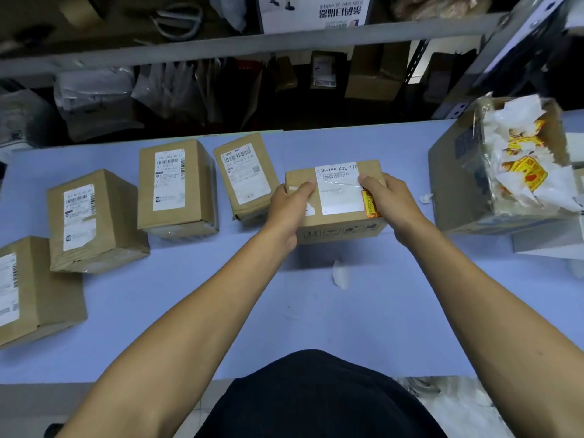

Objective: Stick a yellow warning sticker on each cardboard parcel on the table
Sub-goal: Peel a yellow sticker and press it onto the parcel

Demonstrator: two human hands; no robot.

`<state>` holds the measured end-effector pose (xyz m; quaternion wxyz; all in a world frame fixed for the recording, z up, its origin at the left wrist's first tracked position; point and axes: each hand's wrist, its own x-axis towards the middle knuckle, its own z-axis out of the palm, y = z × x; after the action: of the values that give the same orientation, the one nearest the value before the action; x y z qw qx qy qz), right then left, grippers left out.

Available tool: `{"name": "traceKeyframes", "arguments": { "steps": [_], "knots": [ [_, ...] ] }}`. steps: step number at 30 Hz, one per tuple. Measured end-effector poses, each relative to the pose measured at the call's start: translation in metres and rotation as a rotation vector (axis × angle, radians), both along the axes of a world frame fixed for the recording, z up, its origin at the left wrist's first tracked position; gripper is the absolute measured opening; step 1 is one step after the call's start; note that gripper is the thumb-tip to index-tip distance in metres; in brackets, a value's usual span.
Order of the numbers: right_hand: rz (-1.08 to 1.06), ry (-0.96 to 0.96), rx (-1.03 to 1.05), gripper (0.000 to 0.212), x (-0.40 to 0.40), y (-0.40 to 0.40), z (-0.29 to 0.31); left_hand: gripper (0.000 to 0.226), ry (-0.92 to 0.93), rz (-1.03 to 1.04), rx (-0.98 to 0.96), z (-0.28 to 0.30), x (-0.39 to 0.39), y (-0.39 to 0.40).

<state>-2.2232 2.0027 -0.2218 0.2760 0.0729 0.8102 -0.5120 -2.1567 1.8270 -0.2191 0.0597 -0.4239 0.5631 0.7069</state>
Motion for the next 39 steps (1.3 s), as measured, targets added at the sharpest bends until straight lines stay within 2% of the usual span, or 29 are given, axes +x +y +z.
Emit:
{"name": "traceKeyframes", "arguments": {
  "steps": [3,8,17,21,29,35,39],
  "knots": [
    [0.010,-0.011,0.006,0.030,-0.019,0.009,-0.001,0.025,-0.014,0.000,0.034,-0.003,-0.015,0.006],
    [-0.001,0.026,-0.025,0.019,-0.052,0.003,-0.005,0.023,0.009,-0.059,-0.056,-0.006,-0.054,0.001],
    [0.020,0.070,-0.022,0.043,-0.091,-0.048,-0.038,0.016,0.011,-0.092,-0.116,-0.029,-0.104,-0.050],
    [-0.041,0.049,-0.020,0.045,-0.085,-0.060,-0.053,0.023,0.002,-0.098,-0.124,-0.043,-0.099,-0.060],
    [-0.003,0.029,0.003,0.042,-0.087,-0.057,-0.069,0.027,-0.016,-0.121,-0.176,-0.058,-0.099,-0.060],
    [0.021,0.034,0.095,0.050,-0.083,-0.054,-0.076,0.036,-0.035,-0.184,-0.212,-0.063,-0.097,-0.060],
    [0.079,0.064,0.212,0.054,-0.085,-0.057,-0.068,0.051,-0.086,-0.213,-0.444,-0.055,-0.096,-0.055]
  ]
}}
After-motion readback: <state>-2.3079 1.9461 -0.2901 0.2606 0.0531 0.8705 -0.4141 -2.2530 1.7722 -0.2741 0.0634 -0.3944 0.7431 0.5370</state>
